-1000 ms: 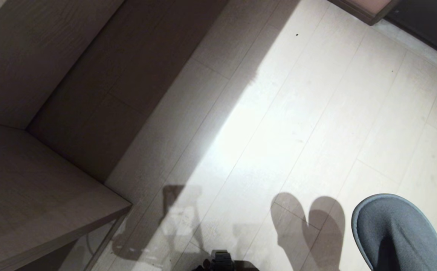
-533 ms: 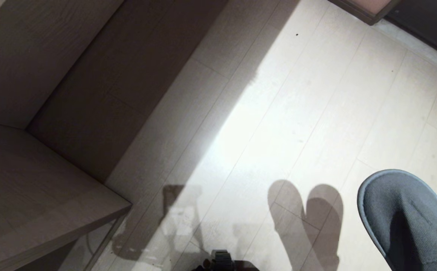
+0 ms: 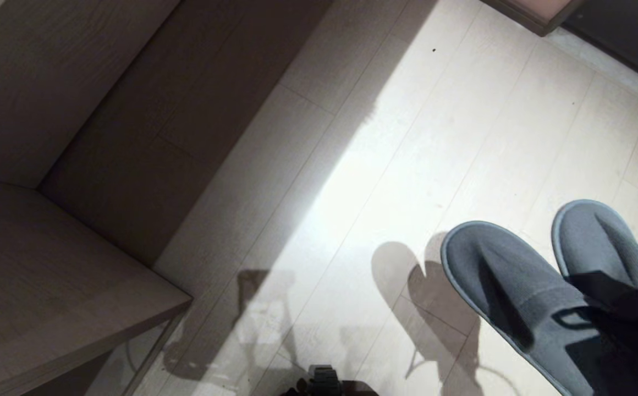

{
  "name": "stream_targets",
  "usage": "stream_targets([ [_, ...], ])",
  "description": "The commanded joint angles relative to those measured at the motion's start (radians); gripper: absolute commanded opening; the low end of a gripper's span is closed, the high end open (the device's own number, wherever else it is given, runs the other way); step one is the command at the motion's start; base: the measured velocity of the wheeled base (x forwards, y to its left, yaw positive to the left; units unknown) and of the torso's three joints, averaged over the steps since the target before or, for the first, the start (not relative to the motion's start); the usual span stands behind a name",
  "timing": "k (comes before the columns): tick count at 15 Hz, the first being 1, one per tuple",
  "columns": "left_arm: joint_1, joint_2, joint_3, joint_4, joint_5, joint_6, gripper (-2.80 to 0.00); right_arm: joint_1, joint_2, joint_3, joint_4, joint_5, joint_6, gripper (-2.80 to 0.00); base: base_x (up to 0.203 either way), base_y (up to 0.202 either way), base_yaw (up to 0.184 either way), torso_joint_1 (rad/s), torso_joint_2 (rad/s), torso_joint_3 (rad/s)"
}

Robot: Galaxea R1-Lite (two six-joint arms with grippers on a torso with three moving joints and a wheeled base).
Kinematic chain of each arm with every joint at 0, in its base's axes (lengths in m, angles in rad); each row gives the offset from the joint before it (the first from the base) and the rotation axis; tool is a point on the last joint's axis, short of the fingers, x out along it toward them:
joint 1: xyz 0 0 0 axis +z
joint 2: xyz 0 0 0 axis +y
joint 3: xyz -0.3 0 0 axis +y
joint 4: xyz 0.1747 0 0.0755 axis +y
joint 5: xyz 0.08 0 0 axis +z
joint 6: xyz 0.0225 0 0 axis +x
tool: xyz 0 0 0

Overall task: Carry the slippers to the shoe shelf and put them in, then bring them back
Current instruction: Place the slippers on the floor

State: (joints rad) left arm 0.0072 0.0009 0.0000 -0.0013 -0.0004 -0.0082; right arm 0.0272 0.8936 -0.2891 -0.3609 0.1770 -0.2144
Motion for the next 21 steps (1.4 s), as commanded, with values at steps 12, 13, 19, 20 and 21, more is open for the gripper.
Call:
stream_targets([
  [12, 0.000, 0.001, 0.000, 0.000, 0.000, 0.002, -2.80, 0.158, 1.222, -0.536, -0.950, 0.118, 0.067, -2.80, 0.000, 0.000, 0.000, 0.000, 0.00, 0.000],
  [13, 0.000, 0.001, 0.000, 0.000, 0.000, 0.002, -2.80, 0.172, 1.264, -0.581, -0.951, 0.120, 0.066, -2.80, 0.000, 0.000, 0.000, 0.000, 0.00, 0.000],
  [19, 0.000, 0.001, 0.000, 0.000, 0.000, 0.002, -2.80, 0.195, 1.473, -0.729, -1.002, 0.100, 0.073, -2.80, 0.000, 0.000, 0.000, 0.000, 0.00, 0.000],
  [20, 0.000, 0.001, 0.000, 0.000, 0.000, 0.002, -2.80, 0.195, 1.499, -0.744, -1.015, 0.092, 0.074, -2.80, 0.000, 0.000, 0.000, 0.000, 0.00, 0.000],
  [21, 0.000, 0.001, 0.000, 0.000, 0.000, 0.002, -2.80, 0.195, 1.521, -0.749, -1.021, 0.087, 0.075, -2.80, 0.000, 0.000, 0.000, 0.000, 0.00, 0.000],
])
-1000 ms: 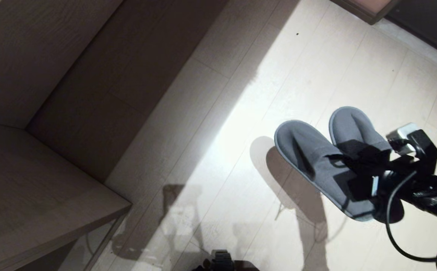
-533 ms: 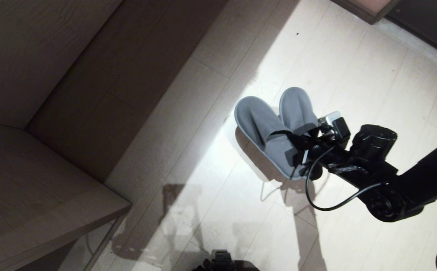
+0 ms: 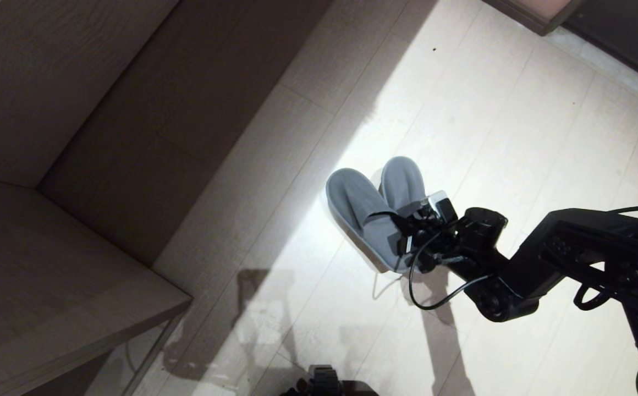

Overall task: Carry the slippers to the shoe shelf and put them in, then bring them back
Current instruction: Place the slippers on the floor

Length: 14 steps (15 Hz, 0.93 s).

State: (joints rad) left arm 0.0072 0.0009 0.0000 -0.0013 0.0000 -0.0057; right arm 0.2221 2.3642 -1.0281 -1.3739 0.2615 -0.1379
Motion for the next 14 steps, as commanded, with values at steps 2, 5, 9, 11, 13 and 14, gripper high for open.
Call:
stream_targets([
  [2, 0.000, 0.001, 0.000, 0.000, 0.000, 0.000, -2.80, 0.000, 0.073, -0.010, -0.026, -0.002, 0.001, -2.80, 0.000, 0.000, 0.000, 0.000, 0.00, 0.000],
  [5, 0.000, 0.001, 0.000, 0.000, 0.000, 0.000, -2.80, 0.000, 0.089, -0.035, -0.027, -0.025, 0.000, 0.00, 0.000, 0.000, 0.000, 0.000, 0.00, 0.000],
  [9, 0.000, 0.001, 0.000, 0.000, 0.000, -0.004, -2.80, 0.000, 0.080, -0.021, -0.024, -0.038, -0.002, 0.00, 0.000, 0.000, 0.000, 0.000, 0.00, 0.000],
  [11, 0.000, 0.001, 0.000, 0.000, 0.000, -0.004, -2.80, 0.002, 0.068, 0.023, 0.003, -0.035, -0.003, 0.00, 0.000, 0.000, 0.000, 0.000, 0.00, 0.000],
  [13, 0.000, 0.001, 0.000, 0.001, 0.000, -0.004, -2.80, 0.002, 0.066, 0.049, 0.001, -0.032, -0.001, 0.00, 0.000, 0.000, 0.000, 0.000, 0.00, 0.000],
  [14, 0.000, 0.001, 0.000, 0.000, 0.000, -0.004, -2.80, 0.002, 0.060, 0.066, 0.001, -0.030, 0.000, 0.00, 0.000, 0.000, 0.000, 0.000, 0.00, 0.000],
])
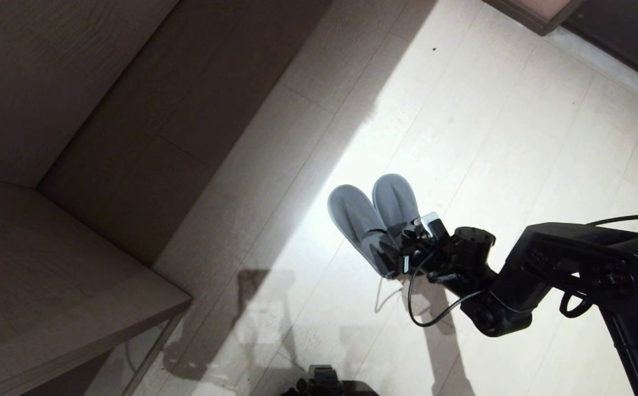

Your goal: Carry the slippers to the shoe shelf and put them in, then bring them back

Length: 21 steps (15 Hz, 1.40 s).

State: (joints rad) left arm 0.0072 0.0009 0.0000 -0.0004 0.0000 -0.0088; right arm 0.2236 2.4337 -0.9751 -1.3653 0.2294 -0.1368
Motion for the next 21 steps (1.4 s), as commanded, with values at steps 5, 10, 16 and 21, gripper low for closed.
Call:
stream_targets([
  [5, 0.000, 0.001, 0.000, -0.001, 0.000, 0.000, -2.80, 0.017, -0.128, 0.203, -0.051, -0.003, -0.004, 0.00, 0.000, 0.000, 0.000, 0.000, 0.00, 0.000],
  [10, 0.000, 0.001, 0.000, -0.001, 0.000, 0.000, -2.80, 0.037, -0.412, 0.490, -0.152, -0.046, -0.003, -2.80, 0.000, 0.000, 0.000, 0.000, 0.00, 0.000],
  [16, 0.000, 0.001, 0.000, -0.001, 0.000, 0.000, -2.80, 0.074, -0.986, 0.724, 0.010, -0.109, -0.006, -2.80, 0.000, 0.000, 0.000, 0.000, 0.00, 0.000],
  [21, 0.000, 0.001, 0.000, -0.001, 0.000, 0.000, -2.80, 0.054, -1.583, 0.717, 0.512, -0.163, -0.016, -2.80, 0.000, 0.000, 0.000, 0.000, 0.00, 0.000],
])
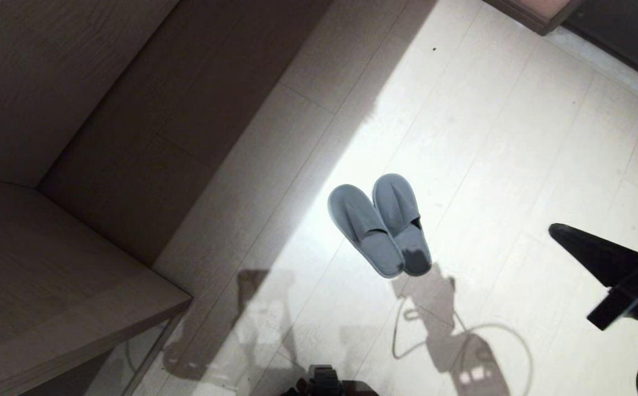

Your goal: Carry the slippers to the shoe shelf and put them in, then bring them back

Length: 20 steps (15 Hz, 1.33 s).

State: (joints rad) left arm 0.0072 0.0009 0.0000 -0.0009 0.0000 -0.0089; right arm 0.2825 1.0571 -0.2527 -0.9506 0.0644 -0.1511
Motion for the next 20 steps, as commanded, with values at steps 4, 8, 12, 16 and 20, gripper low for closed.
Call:
stream_targets([
  [4, 0.000, 0.001, 0.000, 0.000, 0.000, 0.000, -2.80, -0.116, -0.535, -0.029, 0.442, -0.019, -0.002, -2.80, 0.000, 0.000, 0.000, 0.000, 0.00, 0.000],
  [8, 0.000, 0.001, 0.000, -0.001, 0.000, 0.001, -2.80, -0.241, -0.715, 0.026, 0.503, 0.029, 0.039, -2.80, 0.000, 0.000, 0.000, 0.000, 0.00, 0.000],
  [12, 0.000, 0.001, 0.000, -0.001, 0.000, 0.000, -2.80, -0.272, -0.865, 0.147, 0.514, 0.069, 0.074, -2.80, 0.000, 0.000, 0.000, 0.000, 0.00, 0.000],
  [16, 0.000, 0.001, 0.000, 0.000, 0.000, 0.000, -2.80, -0.277, -0.999, 0.250, 0.656, 0.062, 0.074, -2.80, 0.000, 0.000, 0.000, 0.000, 0.00, 0.000],
  [20, 0.000, 0.001, 0.000, -0.001, 0.000, 0.000, -2.80, -0.278, -1.057, 0.253, 0.928, -0.048, 0.072, -2.80, 0.000, 0.000, 0.000, 0.000, 0.00, 0.000],
])
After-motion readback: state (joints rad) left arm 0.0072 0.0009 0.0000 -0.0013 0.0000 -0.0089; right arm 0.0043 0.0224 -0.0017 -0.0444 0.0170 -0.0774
